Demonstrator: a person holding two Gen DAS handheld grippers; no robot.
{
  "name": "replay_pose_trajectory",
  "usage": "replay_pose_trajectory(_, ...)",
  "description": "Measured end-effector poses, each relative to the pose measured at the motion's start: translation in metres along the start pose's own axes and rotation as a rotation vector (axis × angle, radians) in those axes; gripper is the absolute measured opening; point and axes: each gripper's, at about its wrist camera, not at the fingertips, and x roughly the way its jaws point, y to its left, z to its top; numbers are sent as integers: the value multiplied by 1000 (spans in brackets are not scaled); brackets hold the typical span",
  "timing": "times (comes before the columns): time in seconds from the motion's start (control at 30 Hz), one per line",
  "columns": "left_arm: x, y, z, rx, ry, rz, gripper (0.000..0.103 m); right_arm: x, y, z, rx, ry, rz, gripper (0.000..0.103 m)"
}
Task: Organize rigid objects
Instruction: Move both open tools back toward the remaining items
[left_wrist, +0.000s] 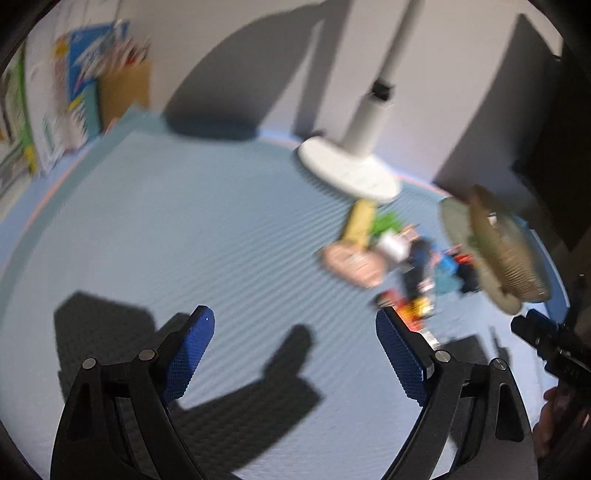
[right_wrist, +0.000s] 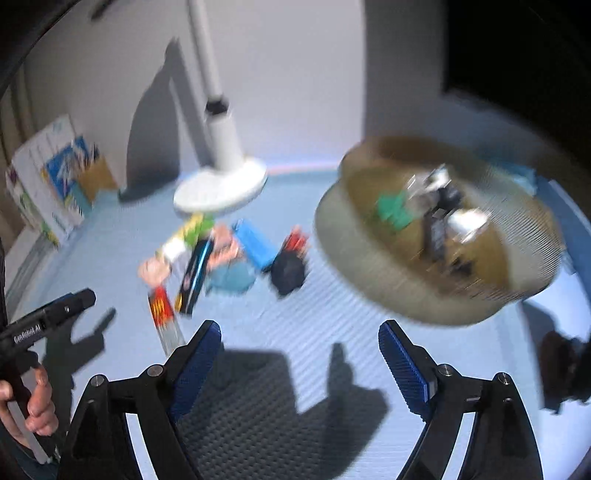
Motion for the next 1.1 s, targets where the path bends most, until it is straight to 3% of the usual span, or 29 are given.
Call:
replay_pose_trajectory(0.1, 8, 8, -10, 15, -6, 49, 88, 18, 1, -13, -1, 11, -1, 86)
replay_pose_trajectory(0.17, 6, 4, -11, 25, -19, 5, 89, 28, 1, -20, -7, 12, -20, 86)
replay_pose_trajectory(0.5, 8, 5, -13, 38, 7, -17, 89, 39, 14, -23, -77, 71, -34, 94)
replay_pose_trajectory(1.1, 11, -12, -18, 111, 21, 22, 89, 43, 7, -21, -39, 93, -27, 103)
